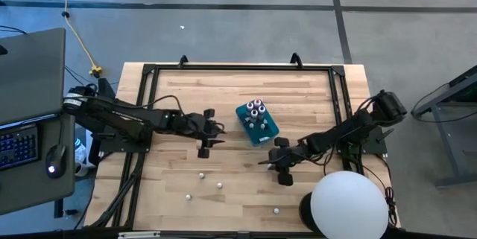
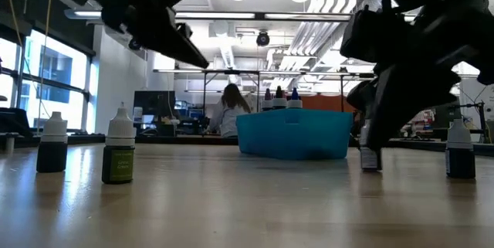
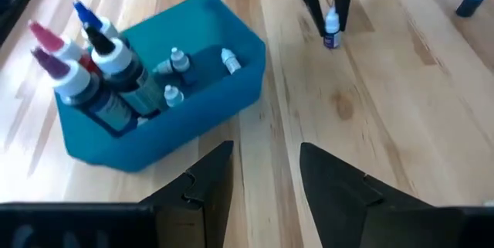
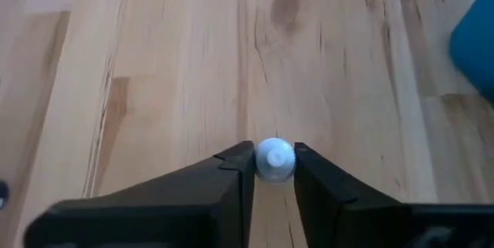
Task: Pick & Place food coloring
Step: Put the small blue food coloring bottle into the blue container
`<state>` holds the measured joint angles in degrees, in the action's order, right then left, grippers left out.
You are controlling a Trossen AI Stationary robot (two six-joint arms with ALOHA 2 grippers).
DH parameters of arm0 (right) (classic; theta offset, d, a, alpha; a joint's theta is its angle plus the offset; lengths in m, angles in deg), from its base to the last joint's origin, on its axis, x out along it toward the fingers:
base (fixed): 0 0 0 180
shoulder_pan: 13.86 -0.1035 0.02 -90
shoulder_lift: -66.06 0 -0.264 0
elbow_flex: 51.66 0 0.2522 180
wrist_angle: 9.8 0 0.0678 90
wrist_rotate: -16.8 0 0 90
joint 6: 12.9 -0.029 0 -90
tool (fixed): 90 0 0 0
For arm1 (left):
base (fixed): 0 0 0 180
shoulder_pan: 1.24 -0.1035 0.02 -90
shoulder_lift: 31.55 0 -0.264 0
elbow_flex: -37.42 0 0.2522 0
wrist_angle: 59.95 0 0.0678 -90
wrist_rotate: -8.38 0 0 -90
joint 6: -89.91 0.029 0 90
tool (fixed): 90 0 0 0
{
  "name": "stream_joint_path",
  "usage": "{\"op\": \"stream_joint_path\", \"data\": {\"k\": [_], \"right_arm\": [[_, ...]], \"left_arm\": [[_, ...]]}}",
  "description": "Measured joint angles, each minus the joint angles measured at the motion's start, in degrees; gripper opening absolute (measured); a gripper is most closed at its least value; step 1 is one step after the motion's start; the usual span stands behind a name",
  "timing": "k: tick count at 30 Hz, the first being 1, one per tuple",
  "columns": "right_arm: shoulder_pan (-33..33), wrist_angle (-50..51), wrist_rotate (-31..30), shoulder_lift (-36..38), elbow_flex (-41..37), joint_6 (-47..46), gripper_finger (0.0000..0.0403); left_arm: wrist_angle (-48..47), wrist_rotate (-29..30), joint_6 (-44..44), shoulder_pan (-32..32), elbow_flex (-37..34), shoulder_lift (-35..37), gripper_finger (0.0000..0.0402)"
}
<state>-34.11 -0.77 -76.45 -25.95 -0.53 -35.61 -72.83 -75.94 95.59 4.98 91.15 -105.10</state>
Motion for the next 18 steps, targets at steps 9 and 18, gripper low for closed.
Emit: {"op": "stream_joint_path", "data": {"k": [9, 18], "right_arm": [[0.0, -1.5, -1.9, 3.6, 1.2, 0.2, 0.0060], [5.1, 12.0, -20.6, 13.7, 7.0, 10.0, 0.0061]], "left_arm": [[3.3, -0.3, -1.4, -0.2, -0.6, -0.7, 0.0147], [5.2, -0.7, -1.4, -0.2, -0.6, -0.7, 0.0147]]}}
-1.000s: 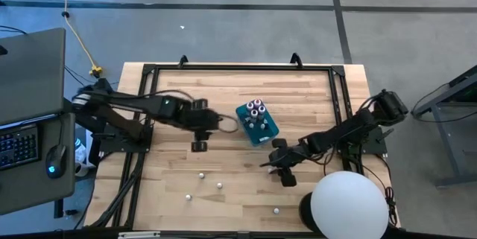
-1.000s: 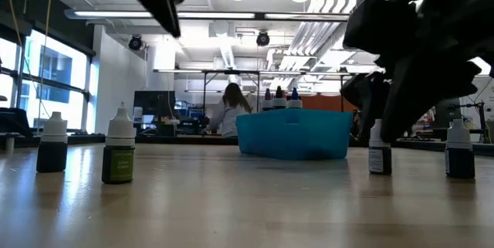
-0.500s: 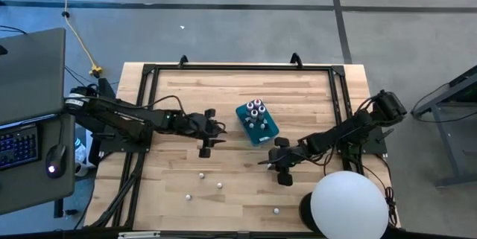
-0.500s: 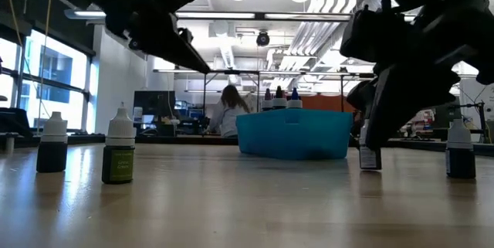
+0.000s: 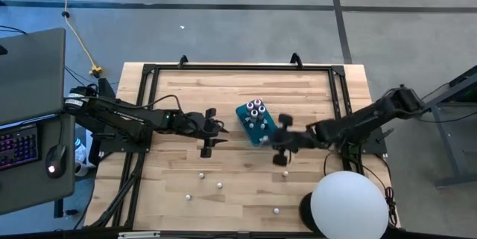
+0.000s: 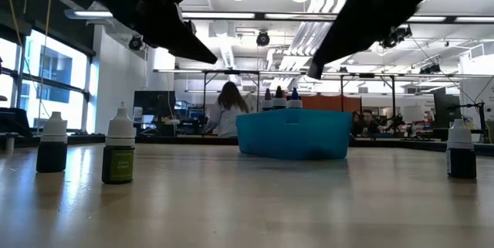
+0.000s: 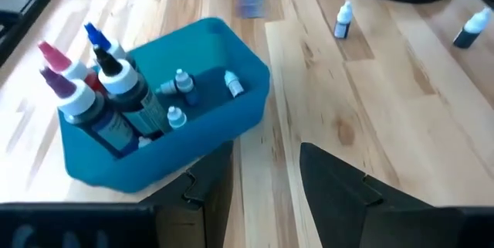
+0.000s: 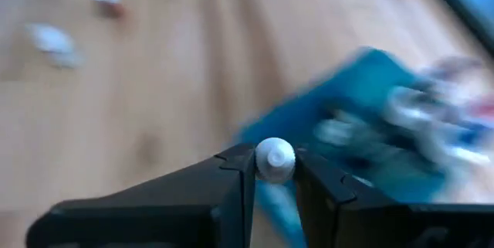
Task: Pick & Place food coloring
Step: Put the small blue food coloring bottle into the blue container, then put the small green food coloring bottle into the blue container
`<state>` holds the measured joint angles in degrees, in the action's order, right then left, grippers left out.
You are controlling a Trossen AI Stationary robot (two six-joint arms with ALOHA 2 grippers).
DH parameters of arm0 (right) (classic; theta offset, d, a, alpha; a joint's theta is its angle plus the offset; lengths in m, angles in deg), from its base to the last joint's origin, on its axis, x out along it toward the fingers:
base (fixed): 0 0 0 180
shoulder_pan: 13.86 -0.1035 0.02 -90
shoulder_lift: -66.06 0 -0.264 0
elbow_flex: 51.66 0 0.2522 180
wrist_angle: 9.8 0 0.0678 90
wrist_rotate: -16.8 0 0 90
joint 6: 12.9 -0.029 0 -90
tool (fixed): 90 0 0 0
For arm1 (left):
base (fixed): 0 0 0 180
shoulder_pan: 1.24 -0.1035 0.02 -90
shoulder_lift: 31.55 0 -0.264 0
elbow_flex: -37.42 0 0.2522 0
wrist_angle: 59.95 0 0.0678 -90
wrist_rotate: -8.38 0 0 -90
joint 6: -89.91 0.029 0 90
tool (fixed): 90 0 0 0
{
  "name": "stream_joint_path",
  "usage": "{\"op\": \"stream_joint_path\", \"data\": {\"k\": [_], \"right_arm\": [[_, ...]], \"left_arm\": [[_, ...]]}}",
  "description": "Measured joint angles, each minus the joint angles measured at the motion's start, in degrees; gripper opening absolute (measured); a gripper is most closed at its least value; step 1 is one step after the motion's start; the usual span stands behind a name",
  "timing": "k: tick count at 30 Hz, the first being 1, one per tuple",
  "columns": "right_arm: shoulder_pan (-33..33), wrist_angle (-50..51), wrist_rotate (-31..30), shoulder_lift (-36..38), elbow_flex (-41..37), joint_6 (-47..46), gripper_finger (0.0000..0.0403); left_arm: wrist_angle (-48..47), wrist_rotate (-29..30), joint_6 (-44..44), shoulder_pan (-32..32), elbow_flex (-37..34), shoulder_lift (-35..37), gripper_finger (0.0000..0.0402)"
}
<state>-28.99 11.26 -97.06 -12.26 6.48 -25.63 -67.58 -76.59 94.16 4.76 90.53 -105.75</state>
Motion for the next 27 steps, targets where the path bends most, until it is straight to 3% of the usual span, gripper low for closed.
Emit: {"op": "stream_joint_path", "data": {"k": [4, 11, 15, 20, 27], "right_arm": [[7.4, 5.9, 0.2, 0.7, 0.6, -1.3, 0.0063], [16.5, 10.1, 10.0, -3.2, 0.5, -2.4, 0.0062], [18.1, 9.0, 13.6, -6.0, 0.5, -0.9, 0.0070], [18.2, 8.4, 13.1, -7.8, 0.6, -0.7, 0.0086], [18.2, 8.7, 13.6, -7.9, 0.5, -0.7, 0.0117]], "left_arm": [[1.2, 0.0, 0.0, 0.0, 0.0, 0.0, 0.0147], [1.0, 0.0, 0.0, 0.0, 0.0, 0.0, 0.0147], [1.0, 0.0, -0.9, 0.0, 0.0, 0.0, 0.0147], [1.0, 0.0, -4.6, 0.0, 0.0, 0.0, 0.0147], [-0.3, 0.0, -2.7, 0.0, 0.0, 0.0, 0.0147]]}}
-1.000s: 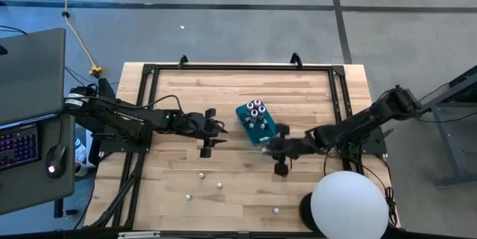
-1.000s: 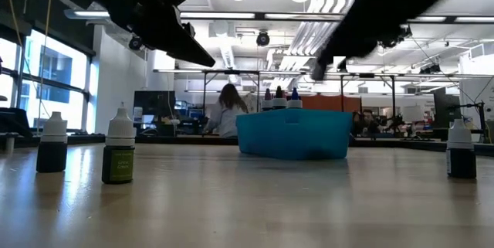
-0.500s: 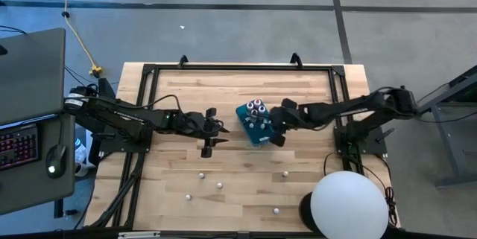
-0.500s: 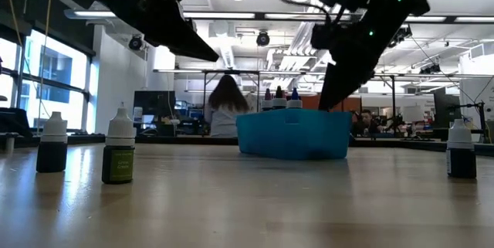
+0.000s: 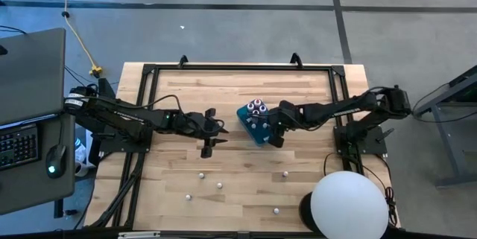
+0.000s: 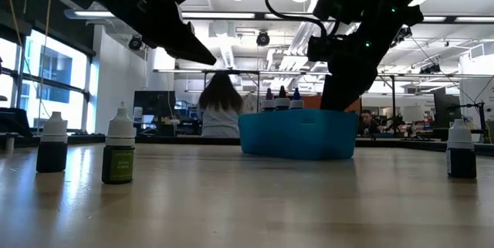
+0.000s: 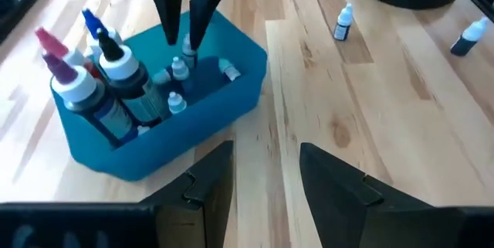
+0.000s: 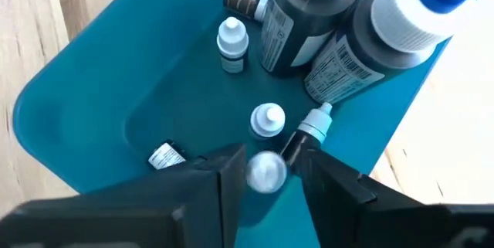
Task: Pick & Place food coloring
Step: Put the small green food coloring bottle into the blue container
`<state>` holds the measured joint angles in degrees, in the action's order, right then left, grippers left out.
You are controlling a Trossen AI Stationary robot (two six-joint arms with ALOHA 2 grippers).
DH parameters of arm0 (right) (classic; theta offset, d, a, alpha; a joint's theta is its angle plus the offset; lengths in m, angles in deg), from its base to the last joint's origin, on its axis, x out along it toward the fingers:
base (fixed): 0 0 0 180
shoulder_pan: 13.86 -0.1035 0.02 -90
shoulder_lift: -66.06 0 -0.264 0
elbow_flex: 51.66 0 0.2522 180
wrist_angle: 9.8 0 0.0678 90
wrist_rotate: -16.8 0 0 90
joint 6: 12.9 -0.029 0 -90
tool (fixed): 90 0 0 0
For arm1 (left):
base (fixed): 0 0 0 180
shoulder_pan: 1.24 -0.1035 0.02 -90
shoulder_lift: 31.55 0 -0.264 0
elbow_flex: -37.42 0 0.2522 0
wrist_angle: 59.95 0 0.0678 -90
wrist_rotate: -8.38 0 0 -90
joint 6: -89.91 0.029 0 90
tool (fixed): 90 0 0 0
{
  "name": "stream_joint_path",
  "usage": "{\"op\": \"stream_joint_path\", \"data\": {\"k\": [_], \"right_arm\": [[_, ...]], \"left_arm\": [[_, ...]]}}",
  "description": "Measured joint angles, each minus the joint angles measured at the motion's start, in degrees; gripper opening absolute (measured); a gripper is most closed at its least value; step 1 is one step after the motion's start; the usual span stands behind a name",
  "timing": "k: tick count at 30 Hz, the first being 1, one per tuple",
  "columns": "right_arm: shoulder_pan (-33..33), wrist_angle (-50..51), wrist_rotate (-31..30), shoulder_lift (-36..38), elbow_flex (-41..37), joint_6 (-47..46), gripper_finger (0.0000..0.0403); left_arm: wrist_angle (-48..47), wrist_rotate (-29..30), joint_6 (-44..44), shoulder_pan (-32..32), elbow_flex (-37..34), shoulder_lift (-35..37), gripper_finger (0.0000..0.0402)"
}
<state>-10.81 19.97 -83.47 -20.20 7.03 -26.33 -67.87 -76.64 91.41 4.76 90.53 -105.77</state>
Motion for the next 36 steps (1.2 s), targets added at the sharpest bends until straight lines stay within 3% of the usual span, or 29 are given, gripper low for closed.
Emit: {"op": "stream_joint_path", "data": {"k": [10, 22, 30, 36], "right_arm": [[-0.1, -0.4, -1.3, 0.0, 0.0, 0.0, 0.0153], [-0.1, -0.7, -1.3, 0.0, -0.1, 0.0, 0.0151], [-0.1, -0.7, -1.3, 0.0, -0.1, 0.3, 0.0151], [-0.1, -0.7, -1.3, 0.0, -0.1, 1.9, 0.0148]], "left_arm": [[0.1, -16.7, 1.7, 2.4, 0.0, 0.0, 0.0147], [9.5, -14.6, -1.0, 14.7, 0.0, -10.2, 0.0147], [12.2, -15.2, -9.2, 15.0, 0.0, -17.2, 0.0147], [12.5, -18.1, -9.2, 15.2, 0.0, -18.8, 0.0147]]}}
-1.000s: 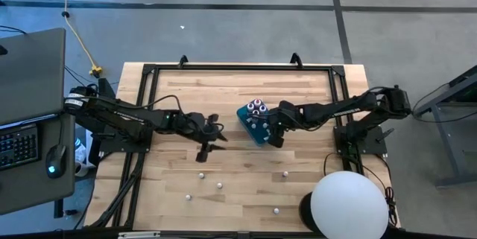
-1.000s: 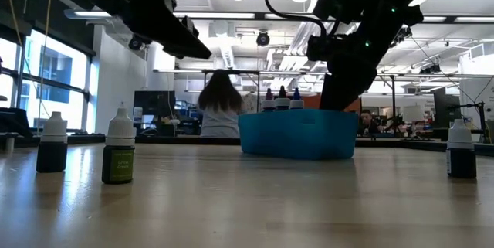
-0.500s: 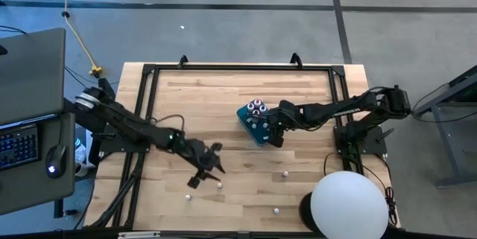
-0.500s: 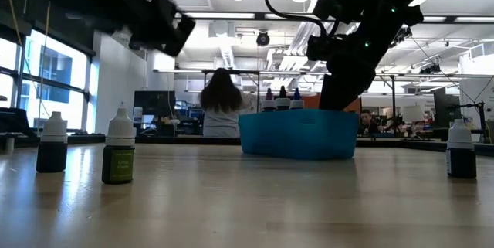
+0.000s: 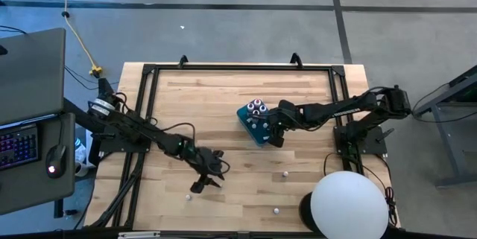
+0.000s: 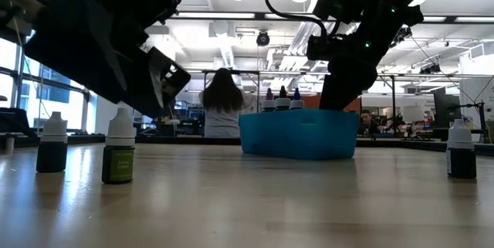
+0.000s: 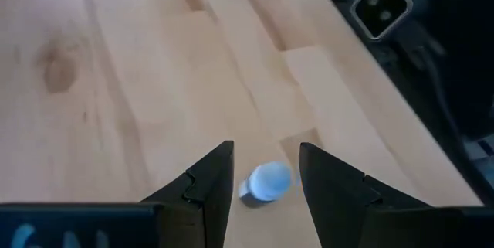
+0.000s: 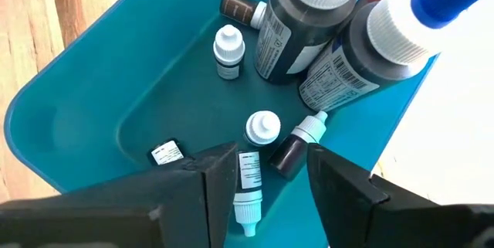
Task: Pick & Place food coloring
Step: Put the small green food coloring bottle into the blue container
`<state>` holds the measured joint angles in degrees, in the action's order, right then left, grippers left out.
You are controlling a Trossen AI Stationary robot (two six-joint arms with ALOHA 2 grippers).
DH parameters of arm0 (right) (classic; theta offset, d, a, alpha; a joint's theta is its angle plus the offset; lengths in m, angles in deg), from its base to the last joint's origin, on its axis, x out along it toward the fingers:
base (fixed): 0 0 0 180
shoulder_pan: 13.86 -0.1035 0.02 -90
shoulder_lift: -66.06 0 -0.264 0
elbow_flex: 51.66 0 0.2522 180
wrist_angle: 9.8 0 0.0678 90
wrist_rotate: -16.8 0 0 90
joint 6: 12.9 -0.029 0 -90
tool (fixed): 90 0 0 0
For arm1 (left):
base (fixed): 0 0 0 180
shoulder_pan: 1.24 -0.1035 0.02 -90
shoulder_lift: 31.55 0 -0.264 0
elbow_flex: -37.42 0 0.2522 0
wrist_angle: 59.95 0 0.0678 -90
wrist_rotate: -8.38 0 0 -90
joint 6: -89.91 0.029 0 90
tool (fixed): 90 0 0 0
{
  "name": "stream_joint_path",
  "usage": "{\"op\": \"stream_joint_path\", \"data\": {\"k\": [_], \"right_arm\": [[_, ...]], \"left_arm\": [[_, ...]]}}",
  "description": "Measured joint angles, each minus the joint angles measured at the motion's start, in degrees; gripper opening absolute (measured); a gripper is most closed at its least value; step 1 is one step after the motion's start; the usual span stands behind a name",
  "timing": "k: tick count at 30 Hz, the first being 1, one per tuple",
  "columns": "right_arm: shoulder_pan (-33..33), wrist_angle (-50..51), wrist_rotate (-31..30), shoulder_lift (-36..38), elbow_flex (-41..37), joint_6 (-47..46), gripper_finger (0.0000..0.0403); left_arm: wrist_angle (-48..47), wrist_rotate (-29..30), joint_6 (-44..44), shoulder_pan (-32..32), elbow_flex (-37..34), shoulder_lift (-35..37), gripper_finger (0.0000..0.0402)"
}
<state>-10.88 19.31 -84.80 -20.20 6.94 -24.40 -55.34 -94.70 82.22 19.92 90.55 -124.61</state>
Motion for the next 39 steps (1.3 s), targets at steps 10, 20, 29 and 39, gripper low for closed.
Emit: {"op": "stream_joint_path", "data": {"k": [10, 20, 29, 39], "right_arm": [[0.0, 0.0, 0.0, 0.0, 0.0, 0.0, 0.0149], [0.0, -0.1, 0.0, 0.0, 0.0, 0.0, 0.0149], [0.0, -0.3, 0.9, 0.1, 0.0, 0.0, 0.0149], [-0.2, 0.3, 4.2, 8.4, 0.1, -0.1, 0.0149]], "left_arm": [[0.1, -0.5, 3.3, 0.4, 0.0, 0.0, 0.0147], [1.3, 2.5, 8.1, 1.4, 0.0, -4.4, 0.0147], [1.6, 3.8, 12.3, 1.3, 0.1, -4.4, 0.0099], [7.8, 11.2, 15.2, -0.1, 2.6, -2.9, 0.0048]]}}
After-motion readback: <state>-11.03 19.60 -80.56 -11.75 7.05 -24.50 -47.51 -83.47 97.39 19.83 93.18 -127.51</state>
